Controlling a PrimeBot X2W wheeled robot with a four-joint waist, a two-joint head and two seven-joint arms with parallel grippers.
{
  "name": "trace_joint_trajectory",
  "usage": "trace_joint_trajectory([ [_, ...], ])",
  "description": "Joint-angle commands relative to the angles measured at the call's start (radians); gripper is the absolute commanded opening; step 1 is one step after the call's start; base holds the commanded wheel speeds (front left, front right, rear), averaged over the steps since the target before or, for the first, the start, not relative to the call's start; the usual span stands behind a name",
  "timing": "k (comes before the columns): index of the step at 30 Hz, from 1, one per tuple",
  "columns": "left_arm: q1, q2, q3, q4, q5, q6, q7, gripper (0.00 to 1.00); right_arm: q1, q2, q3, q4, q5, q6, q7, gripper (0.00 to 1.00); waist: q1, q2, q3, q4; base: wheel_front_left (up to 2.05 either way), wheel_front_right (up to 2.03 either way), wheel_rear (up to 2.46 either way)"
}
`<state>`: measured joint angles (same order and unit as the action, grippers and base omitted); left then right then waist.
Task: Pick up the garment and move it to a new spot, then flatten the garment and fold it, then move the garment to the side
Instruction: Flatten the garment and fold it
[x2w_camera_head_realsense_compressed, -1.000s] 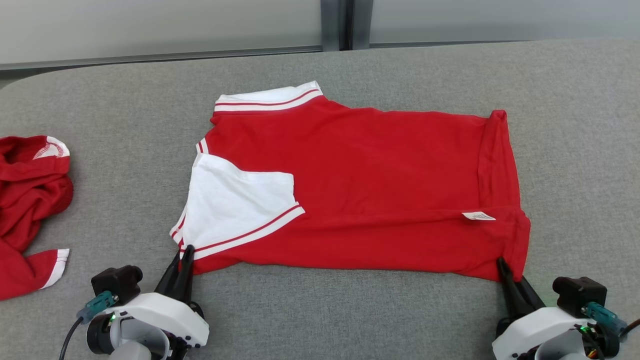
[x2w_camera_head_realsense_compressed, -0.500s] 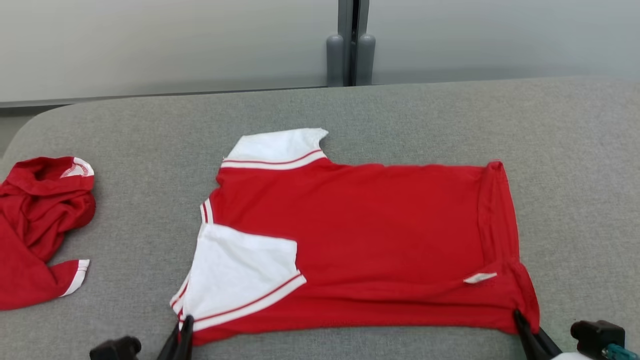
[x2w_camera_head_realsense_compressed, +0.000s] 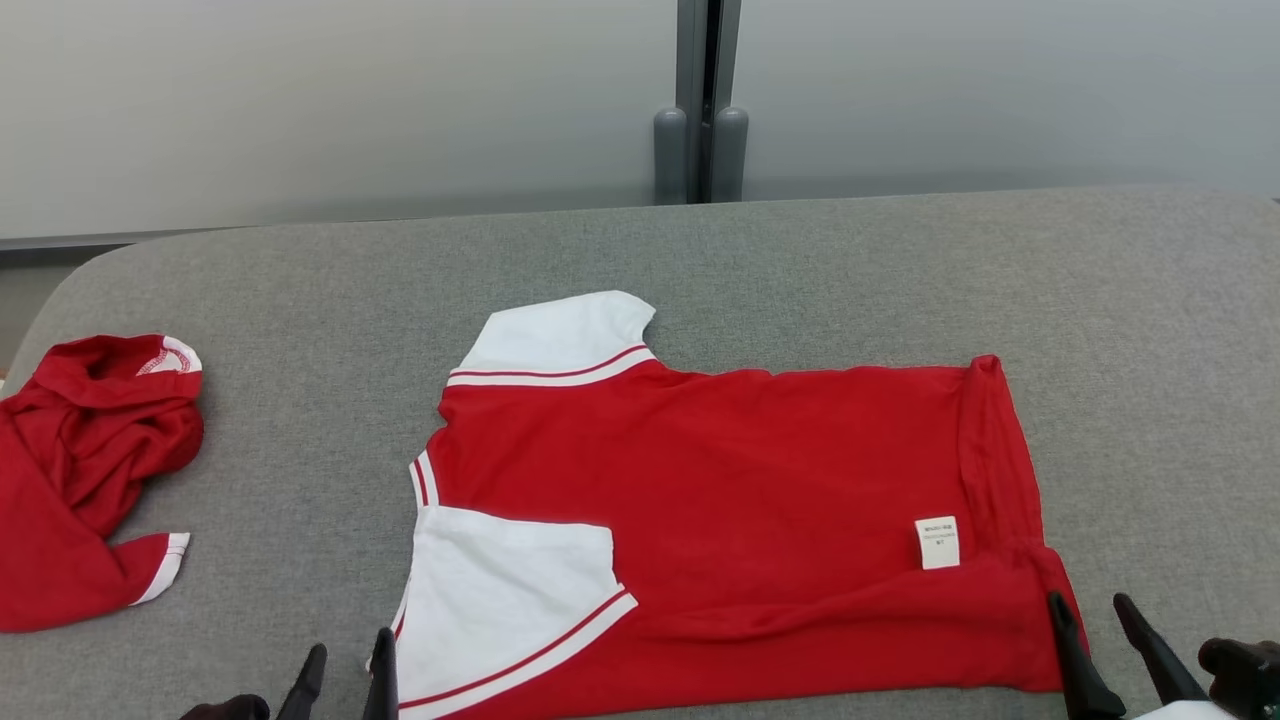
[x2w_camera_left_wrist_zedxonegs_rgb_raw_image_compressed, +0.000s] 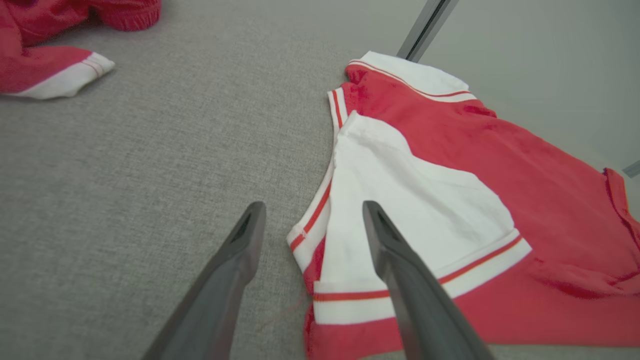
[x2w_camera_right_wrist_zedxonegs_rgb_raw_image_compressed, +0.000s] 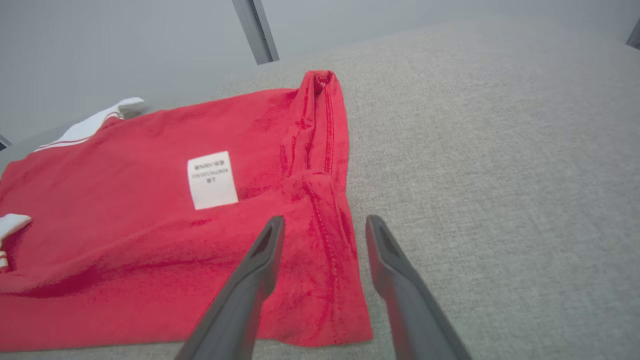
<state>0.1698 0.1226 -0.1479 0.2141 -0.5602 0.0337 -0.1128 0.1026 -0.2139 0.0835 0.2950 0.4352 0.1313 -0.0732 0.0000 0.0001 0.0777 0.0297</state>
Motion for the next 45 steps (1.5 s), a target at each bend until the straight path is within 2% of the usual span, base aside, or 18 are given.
trace_joint_trajectory([
  [1, -0.017, 0.009, 0.005, -0.015, 0.016, 0.011, -0.021, 1.00, -0.002, 0.000, -0.005, -0.020, -0.015, -0.001, -0.016, 1.00, 0.0000, -0.0001, -0.007, -0.004, 0.00, 0.00, 0.00],
  [7, -0.058, 0.034, 0.008, -0.109, 0.109, 0.049, -0.110, 1.00, -0.022, 0.014, -0.043, -0.173, -0.110, -0.001, -0.062, 1.00, 0.0000, -0.0001, -0.027, -0.013, 0.00, 0.00, 0.00],
  [14, -0.101, 0.076, -0.008, -0.175, 0.199, 0.084, -0.119, 1.00, -0.007, 0.045, -0.053, -0.325, -0.199, -0.001, -0.011, 1.00, 0.0000, -0.0001, -0.045, -0.022, 0.00, 0.00, 0.00],
  [21, -0.083, 0.083, -0.019, -0.190, 0.215, 0.106, -0.096, 1.00, 0.021, 0.068, -0.053, -0.368, -0.221, -0.001, 0.031, 1.00, 0.0000, -0.0001, -0.044, -0.023, 0.00, 0.00, 0.00],
  [28, -0.091, 0.083, -0.027, -0.180, 0.212, 0.105, -0.094, 1.00, 0.024, 0.076, -0.055, -0.385, -0.226, -0.001, 0.044, 1.00, 0.0000, -0.0001, -0.032, -0.016, 0.00, 0.00, 0.00],
  [31, -0.126, 0.083, -0.040, -0.171, 0.209, 0.087, -0.087, 1.00, 0.016, 0.078, -0.060, -0.390, -0.225, -0.001, 0.048, 1.00, 0.0000, -0.0001, -0.016, -0.012, 0.00, 0.00, 0.00],
  [36, -0.302, 0.067, -0.077, -0.094, 0.183, 0.022, -0.049, 1.00, -0.020, 0.082, -0.062, -0.401, -0.218, -0.001, 0.052, 1.00, 0.0000, -0.0001, 0.063, -0.014, 0.00, 0.00, 0.00],
  [45, -0.731, 0.031, -0.120, 0.237, 0.152, -0.093, 0.025, 1.00, -0.138, 0.084, -0.028, -0.391, -0.214, -0.001, 0.035, 1.00, 0.0000, -0.0001, 0.240, -0.078, 0.00, 0.00, 0.00],
])
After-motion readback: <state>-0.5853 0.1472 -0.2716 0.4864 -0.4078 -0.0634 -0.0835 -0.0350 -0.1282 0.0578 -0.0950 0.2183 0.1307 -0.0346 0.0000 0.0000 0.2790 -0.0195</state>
